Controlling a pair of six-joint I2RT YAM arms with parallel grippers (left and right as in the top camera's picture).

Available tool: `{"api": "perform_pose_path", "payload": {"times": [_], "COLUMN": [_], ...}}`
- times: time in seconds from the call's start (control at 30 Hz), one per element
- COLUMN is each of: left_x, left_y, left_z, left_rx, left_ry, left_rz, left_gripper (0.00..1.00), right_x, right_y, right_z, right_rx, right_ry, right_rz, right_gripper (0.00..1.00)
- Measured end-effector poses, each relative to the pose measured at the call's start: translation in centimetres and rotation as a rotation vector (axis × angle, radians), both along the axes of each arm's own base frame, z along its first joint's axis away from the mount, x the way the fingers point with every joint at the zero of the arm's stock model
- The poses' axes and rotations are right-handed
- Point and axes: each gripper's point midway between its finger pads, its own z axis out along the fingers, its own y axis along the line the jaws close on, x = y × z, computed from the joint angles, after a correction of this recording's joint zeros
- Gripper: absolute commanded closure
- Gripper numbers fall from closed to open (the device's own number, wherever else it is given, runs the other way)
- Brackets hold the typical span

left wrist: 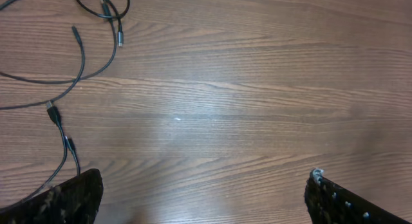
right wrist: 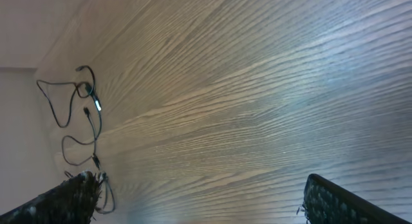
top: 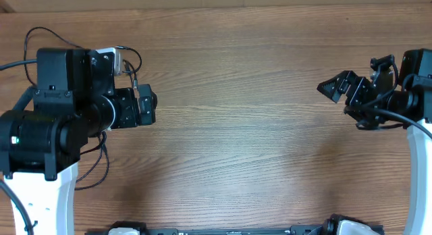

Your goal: Untangle cables

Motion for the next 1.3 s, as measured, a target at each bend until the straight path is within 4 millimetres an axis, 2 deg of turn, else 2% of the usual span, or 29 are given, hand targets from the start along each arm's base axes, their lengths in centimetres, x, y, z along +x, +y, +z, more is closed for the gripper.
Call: {"api": "perform_pose_path", "payload": {"times": [0.13, 0.37, 0.5, 0.67, 0.77, 1.3], "left_x": [0.4, 1.2, 1.6, 2.1, 2.2, 2.3], "left_y": [0.0, -0.1, -0.1, -0.2, -0.2, -0.2], "left_z": [-0.5, -1.3, -1.9, -2.5, -2.7, -2.8], "left_rx": [0.002, 0.004, 0.006, 0.008, 0.008, 0.009], "left_ry": [0.018, 0.053, 0.074, 0.097, 0.105, 0.109], "left_rz": [0.0, 0.0, 0.0, 0.0, 0.0, 0.0], "left_gripper": [0.0, 0.0, 0.0, 0.0, 0.0, 0.0], "right_x": [-1.5, -6.2, -9.1, -12.0, -13.3, -13.7], "right_y": [0.2, 0.1, 1.0, 1.6, 1.8, 1.8], "right_z": [1.0, 3.6, 5.1, 5.6, 4.9, 4.4], "right_rx": [-0.023, -0.117, -0.15, -0.16, -0.154, -0.149], "right_ry": [-0.019, -0.082, -0.15, -0.172, -0.125, -0.09], "right_rz": [0.003, -0.024, -0.014, -0.014, -0.013, -0.012], "right_gripper": [0.0, 0.0, 0.0, 0.0, 0.0, 0.0]}}
